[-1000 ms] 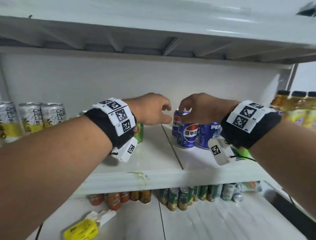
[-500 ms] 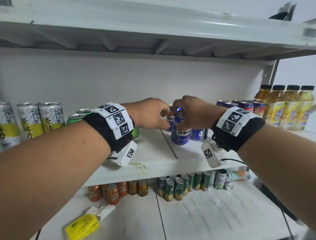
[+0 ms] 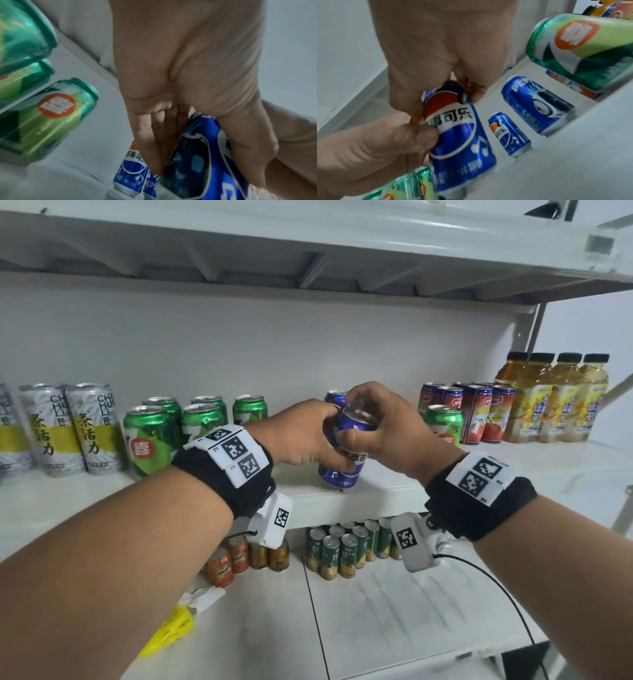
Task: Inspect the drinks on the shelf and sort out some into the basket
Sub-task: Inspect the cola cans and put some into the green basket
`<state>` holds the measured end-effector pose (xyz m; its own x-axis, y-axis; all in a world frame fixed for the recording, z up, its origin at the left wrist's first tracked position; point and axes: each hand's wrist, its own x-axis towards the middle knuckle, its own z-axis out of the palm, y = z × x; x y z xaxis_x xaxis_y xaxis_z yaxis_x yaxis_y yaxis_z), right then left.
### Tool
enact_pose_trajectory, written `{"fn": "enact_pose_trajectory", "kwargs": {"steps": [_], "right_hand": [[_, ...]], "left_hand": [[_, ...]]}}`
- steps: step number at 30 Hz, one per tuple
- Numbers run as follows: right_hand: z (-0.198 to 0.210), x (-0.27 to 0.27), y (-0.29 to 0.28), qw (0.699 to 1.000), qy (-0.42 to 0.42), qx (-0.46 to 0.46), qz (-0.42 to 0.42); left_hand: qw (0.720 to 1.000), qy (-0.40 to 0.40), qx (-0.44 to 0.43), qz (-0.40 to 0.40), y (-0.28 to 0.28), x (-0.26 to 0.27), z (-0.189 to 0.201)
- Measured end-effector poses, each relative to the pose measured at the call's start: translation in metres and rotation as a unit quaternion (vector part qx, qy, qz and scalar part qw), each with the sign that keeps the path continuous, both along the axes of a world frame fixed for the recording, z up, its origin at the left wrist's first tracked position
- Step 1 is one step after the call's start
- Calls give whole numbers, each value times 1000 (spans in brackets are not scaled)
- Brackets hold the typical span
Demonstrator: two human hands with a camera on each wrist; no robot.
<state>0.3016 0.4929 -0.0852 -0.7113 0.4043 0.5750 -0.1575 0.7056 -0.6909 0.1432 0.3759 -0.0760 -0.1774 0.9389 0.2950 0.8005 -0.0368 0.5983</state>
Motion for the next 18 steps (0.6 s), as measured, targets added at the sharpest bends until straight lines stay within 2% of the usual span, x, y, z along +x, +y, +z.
{"fn": "enact_pose_trajectory", "kwargs": {"steps": [3,5,13,18], "right_hand": [[-16,-4,8,989,36,-138,49],[-25,-8,14,974,31,-208,85],[-45,-11,38,948,11,-282,149],[-53,-4,47,932,-6,-305,195]], "left_hand": [[998,-61,29,-3,-1,1,-10],[995,-94,42,4,1,4,-17],[972,-221,76,35,14,22,-43],[961,-236,115,84,13,24,-65]]}}
